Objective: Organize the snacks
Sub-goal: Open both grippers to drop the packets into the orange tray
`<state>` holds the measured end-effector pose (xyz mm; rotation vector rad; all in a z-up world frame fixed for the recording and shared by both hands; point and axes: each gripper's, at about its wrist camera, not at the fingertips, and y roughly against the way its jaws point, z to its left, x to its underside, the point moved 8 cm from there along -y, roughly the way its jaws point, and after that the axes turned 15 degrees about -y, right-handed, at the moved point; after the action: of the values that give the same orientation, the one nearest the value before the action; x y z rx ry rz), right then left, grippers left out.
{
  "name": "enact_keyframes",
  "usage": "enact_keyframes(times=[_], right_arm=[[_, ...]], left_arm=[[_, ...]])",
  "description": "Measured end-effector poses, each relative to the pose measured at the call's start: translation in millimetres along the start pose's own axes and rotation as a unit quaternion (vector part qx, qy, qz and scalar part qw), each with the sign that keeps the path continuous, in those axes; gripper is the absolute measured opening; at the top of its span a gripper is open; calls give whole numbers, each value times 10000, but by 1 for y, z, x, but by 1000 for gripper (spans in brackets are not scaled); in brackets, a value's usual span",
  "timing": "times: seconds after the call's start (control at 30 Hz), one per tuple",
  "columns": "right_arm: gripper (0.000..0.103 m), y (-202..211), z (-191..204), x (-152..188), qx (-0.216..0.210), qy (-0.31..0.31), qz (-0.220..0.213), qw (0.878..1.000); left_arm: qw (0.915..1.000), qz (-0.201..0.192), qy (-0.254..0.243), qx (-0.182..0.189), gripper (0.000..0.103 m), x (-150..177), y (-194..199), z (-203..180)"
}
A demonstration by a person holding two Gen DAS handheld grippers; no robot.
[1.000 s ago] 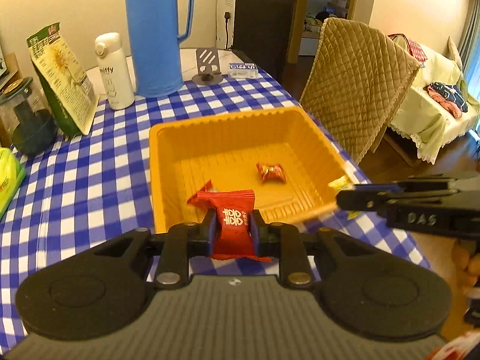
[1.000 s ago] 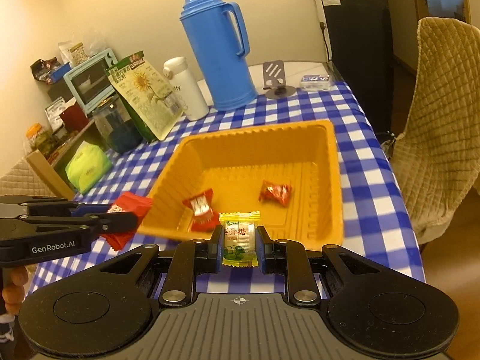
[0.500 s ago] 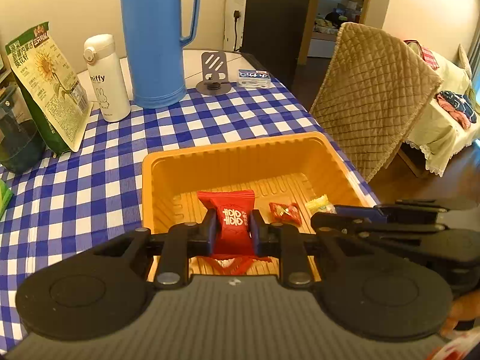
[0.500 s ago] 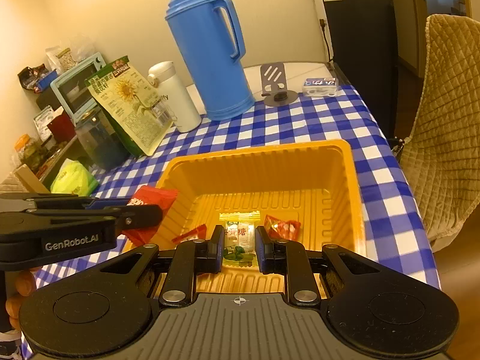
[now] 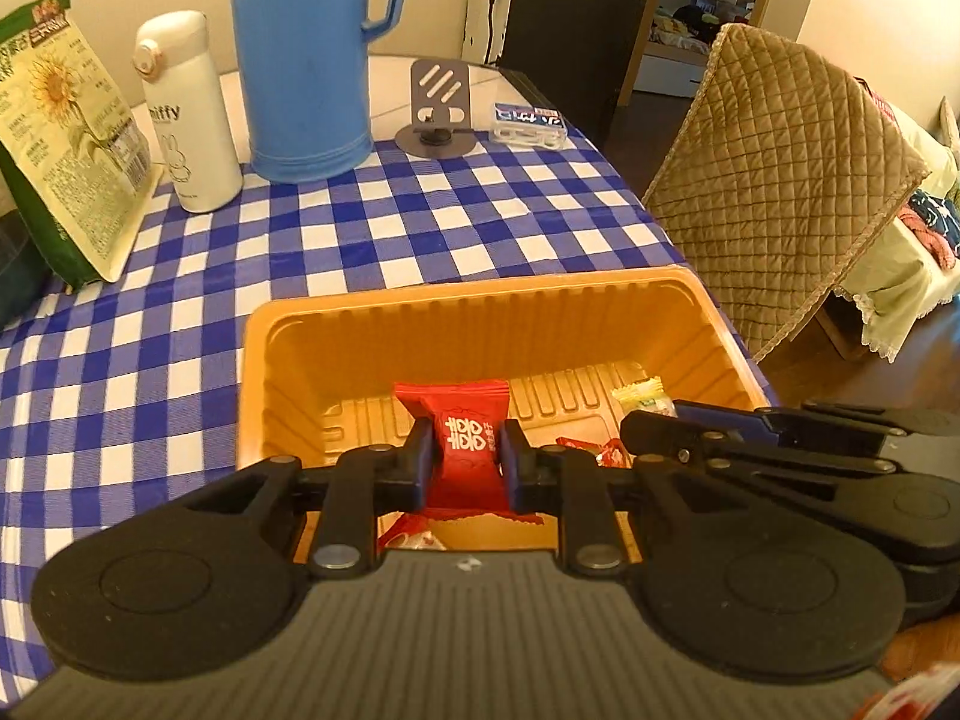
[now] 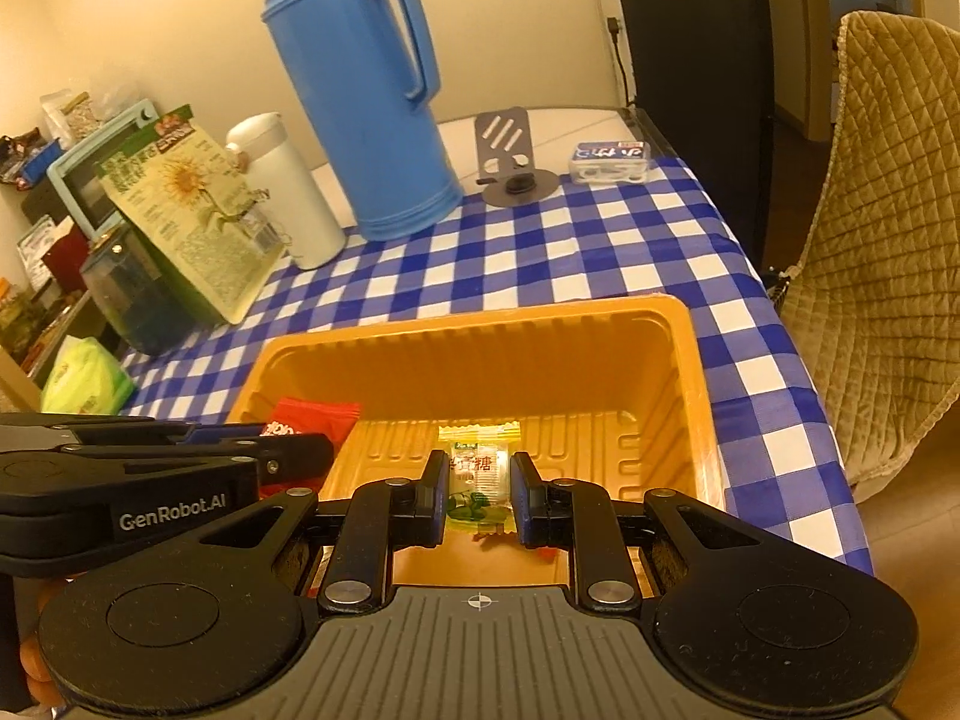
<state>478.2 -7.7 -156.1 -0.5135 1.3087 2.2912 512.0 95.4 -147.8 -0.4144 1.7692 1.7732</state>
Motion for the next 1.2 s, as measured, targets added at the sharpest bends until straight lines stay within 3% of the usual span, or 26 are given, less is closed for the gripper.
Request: enact_keyframes(times=[0.4, 0.83, 1.2], right_arm=[[22, -10, -20, -8, 254, -135, -20, 9996], [22, -12, -25, -13, 422, -123, -116, 9990], [23, -9, -22, -14, 345, -44, -190, 9992]], left_arm=[[9998, 161, -21, 113, 21, -3, -28, -7], [9997, 209, -86, 103, 22, 5, -28, -4], [9997, 239, -22, -29, 41, 11, -20, 4]])
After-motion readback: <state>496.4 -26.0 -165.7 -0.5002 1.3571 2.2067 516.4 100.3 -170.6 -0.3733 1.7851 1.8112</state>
